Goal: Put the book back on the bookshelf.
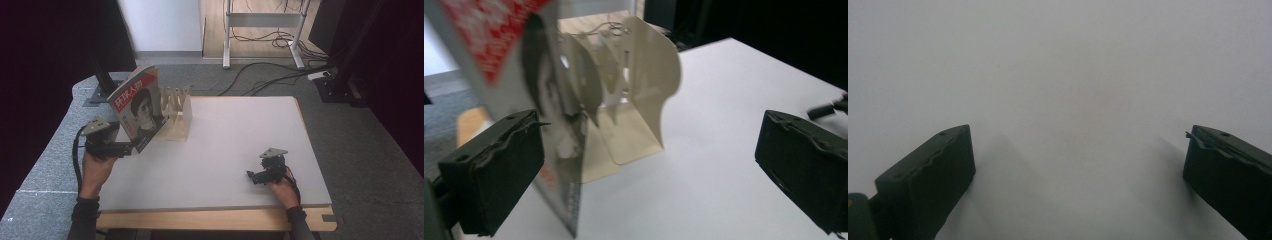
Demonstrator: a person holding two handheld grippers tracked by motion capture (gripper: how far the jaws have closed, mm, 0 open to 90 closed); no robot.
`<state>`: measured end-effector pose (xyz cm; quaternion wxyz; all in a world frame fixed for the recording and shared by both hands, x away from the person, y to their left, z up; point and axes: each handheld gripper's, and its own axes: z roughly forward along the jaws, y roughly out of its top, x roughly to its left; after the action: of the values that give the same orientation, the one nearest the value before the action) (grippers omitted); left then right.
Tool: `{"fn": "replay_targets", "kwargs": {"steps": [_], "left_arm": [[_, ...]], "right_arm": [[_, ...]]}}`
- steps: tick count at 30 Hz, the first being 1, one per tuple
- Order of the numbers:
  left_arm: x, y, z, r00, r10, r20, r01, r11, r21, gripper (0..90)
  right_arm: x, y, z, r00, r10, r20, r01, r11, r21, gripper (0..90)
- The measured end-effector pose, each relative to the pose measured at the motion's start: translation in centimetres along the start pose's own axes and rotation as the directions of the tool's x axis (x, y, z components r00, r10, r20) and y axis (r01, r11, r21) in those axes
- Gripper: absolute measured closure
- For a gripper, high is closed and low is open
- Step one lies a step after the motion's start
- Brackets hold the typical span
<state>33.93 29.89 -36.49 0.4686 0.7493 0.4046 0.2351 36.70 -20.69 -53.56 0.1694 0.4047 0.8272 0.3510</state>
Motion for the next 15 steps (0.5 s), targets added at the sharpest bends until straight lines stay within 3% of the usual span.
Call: {"fn": "replay_targets", "kwargs": {"steps": [3, 8, 12, 15], "left_arm": [[-1.2, -0.9, 1.5, 0.9991, 0.005, 0.041, -0.006, 0.9999, 0.012, 0.0], [-2.1, -2.0, 3.3, 0.998, 0.015, 0.062, -0.017, 0.9992, 0.036, 0.0], [-2.9, -3.1, 4.9, 0.9941, -0.002, 0.108, -0.002, 0.9992, 0.039, 0.0], [-3.5, -4.0, 6.1, 0.9941, 0.019, 0.107, -0.027, 0.9972, 0.069, 0.0]], "right_arm": [[0.0, 0.0, 0.0, 1.0, -0.001, 0.0, 0.001, 1.0, 0.0, 0.0], [0.0, 0.0, 0.0, 1.0, -0.001, 0.0, 0.001, 1.0, 0.0, 0.0], [0.0, 0.0, 0.0, 1.0, -0.001, 0.0, 0.001, 1.0, -0.001, 0.0], [0.0, 0.0, 0.0, 1.0, 0.0, 0.0, 0.0, 1.0, -0.001, 0.0]]}}
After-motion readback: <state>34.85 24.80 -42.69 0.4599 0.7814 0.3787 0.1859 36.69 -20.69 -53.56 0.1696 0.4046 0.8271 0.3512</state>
